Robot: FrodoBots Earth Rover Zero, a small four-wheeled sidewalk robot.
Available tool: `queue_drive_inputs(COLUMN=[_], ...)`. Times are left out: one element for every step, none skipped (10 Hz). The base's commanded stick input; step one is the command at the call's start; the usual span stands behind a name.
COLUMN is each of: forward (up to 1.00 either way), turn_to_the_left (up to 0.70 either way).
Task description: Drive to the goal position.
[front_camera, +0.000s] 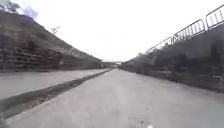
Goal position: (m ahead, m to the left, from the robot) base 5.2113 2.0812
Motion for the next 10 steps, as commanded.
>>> queue_drive_inputs(forward=[0.7, 0.7, 0.7, 0.7, 0.7, 0.7, 0.7, 0.7, 0.7, 0.7], turn_to_the_left=[0.0, 0.0, 0.0, 0.0, 0.0, 0.0, 0.0, 0.0, 0.0, 0.0])
